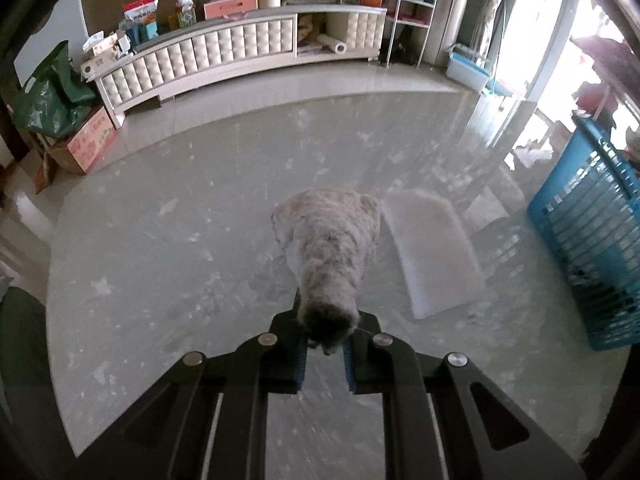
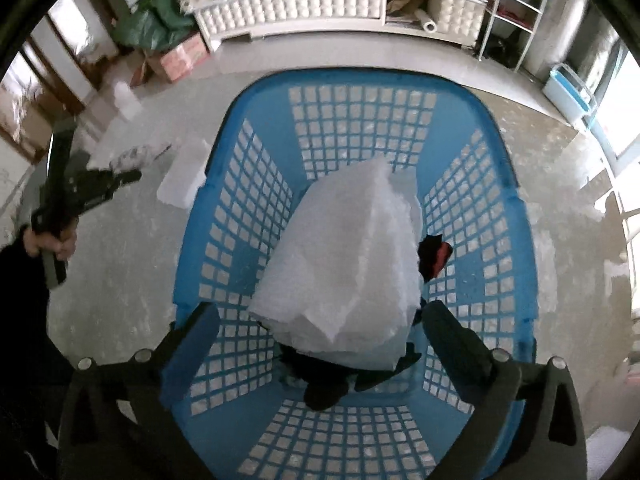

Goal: Organize soft objects
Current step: 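Drop the white towel into the basket with the right gripper while the left gripper grasps the grey felt mat, then carry the grey felt mat in the left gripper toward the basket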

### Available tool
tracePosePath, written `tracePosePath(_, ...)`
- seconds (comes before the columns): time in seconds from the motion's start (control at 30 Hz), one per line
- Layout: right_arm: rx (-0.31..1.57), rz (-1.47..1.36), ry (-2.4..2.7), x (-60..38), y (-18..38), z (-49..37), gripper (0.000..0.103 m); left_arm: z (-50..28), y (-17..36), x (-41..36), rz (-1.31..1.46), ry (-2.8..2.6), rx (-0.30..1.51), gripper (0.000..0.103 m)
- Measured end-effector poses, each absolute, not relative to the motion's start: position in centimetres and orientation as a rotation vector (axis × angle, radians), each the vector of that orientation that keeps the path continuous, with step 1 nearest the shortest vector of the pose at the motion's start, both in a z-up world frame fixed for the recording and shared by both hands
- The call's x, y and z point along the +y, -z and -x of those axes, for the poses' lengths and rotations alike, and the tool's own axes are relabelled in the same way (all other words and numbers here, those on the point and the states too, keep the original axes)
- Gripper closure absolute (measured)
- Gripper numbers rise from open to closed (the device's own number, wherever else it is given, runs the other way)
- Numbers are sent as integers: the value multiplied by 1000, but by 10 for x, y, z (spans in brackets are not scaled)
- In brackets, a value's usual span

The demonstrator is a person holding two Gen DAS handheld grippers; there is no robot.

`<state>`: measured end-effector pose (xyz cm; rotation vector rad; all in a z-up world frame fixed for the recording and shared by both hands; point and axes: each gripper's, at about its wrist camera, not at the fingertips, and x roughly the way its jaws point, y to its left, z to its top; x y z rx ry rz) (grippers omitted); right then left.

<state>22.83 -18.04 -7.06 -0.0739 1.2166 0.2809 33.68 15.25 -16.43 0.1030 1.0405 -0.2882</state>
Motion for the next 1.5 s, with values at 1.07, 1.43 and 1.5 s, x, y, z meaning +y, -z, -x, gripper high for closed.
tracePosePath(1.07, 974, 121, -160, -231, 20, -150, 0, -193, 6, 66, -127, 374, 878, 90)
tracePosePath(1.43, 944, 100, -171, -249, 18, -139, 0, -187, -7, -9, -139, 459, 854, 90)
tracePosePath(1.5, 935, 93, -167, -253, 20, -138, 0, -189, -6, -22, -137, 476, 856, 90)
